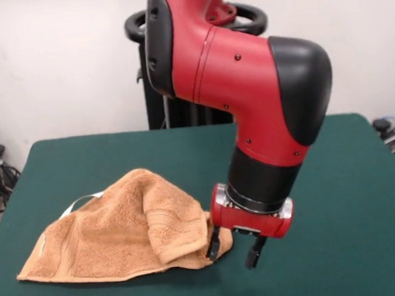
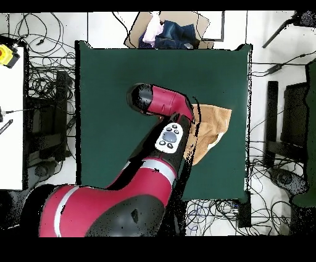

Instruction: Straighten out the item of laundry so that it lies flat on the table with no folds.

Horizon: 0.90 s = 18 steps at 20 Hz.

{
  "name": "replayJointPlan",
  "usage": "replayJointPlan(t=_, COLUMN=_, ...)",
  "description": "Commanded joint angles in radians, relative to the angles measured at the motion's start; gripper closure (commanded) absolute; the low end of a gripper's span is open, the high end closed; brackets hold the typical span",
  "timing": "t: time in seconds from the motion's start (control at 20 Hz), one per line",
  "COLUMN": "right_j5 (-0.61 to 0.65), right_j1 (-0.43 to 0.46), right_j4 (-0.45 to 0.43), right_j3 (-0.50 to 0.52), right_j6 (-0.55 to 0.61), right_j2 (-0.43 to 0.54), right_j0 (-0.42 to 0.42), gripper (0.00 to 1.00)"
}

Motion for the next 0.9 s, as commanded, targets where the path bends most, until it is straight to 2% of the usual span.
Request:
replayJointPlan(t=0.05, right_j5=-0.031, right_j1=-0.035, right_j4=0.012, right_j3=0.078, right_j6=0.264, right_j2=0.011, right_j0=-0.015, gripper=0.0)
replayJointPlan(t=0.2, right_j5=-0.084, right_j1=-0.037, right_j4=0.028, right_j3=0.064, right_j6=0.301, right_j2=0.002, right_j0=-0.003, gripper=0.0)
replayJointPlan(t=0.45, right_j5=-0.071, right_j1=-0.073, right_j4=0.034, right_j3=0.064, right_j6=0.296, right_j2=0.0, right_j0=0.006, gripper=0.0)
replayJointPlan(t=0.9, right_j5=-0.061, right_j1=-0.019, right_j4=0.036, right_j3=-0.02, right_j6=0.347, right_j2=-0.096, right_j0=0.066, gripper=0.0)
